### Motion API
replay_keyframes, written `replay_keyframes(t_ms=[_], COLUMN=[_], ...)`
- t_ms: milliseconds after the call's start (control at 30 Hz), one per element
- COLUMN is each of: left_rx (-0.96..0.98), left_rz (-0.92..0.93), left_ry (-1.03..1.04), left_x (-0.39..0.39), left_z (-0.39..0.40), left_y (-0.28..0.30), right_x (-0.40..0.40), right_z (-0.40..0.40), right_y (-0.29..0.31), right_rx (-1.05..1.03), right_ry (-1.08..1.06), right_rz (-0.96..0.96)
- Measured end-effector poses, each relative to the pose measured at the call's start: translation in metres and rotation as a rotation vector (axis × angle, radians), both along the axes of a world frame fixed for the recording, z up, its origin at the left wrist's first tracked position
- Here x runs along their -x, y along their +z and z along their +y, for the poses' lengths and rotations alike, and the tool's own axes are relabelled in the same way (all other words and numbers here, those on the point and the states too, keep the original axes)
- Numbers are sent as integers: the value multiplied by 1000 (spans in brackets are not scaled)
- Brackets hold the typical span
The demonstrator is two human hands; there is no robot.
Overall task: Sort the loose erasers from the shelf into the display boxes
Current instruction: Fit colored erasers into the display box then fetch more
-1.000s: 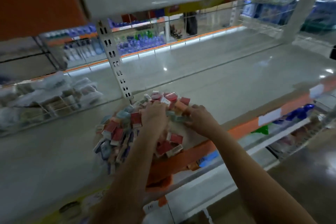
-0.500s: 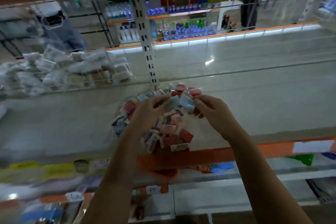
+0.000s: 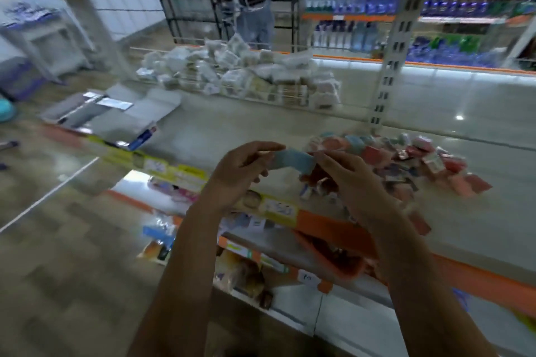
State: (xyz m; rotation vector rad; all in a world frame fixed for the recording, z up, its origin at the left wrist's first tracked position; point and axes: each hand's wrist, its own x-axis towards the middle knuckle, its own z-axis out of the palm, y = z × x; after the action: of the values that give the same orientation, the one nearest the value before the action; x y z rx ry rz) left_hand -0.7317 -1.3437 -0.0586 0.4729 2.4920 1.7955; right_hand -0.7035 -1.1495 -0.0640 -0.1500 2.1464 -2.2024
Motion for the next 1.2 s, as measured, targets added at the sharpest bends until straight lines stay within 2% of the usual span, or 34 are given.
replay_keyframes(t_ms=[200,433,533,800,900,967,1067,1200], left_rx=[-66,-104,-49,18,-21,-23,1,32], left_rz=[-96,-105,-90,-62,-71,-69,-67,-91], left_ry=[42,118,141,163,183,180,160,148], left_x=[-9,-3,8,44,67,86,120,171], left_z=[-94,-221,-264,-333,-359,-377,-406,-438], left_y=[-1,-6,-16,-31,-35,-36,-37,-29], right_x=[18,39,50,93,119,140,174,220], right_z=[-101,-225,-268,-339,-361,-377,-402,-435], right_y=[6,-6,-16,-36,-39,-40,-38,-21], right_rx=[137,71,37,138,186,171,43,-389], right_ry=[25,-11,-40,80,196,278,271,208], right_rz=[-81,-175,-205,-268,-285,-226,-109,123])
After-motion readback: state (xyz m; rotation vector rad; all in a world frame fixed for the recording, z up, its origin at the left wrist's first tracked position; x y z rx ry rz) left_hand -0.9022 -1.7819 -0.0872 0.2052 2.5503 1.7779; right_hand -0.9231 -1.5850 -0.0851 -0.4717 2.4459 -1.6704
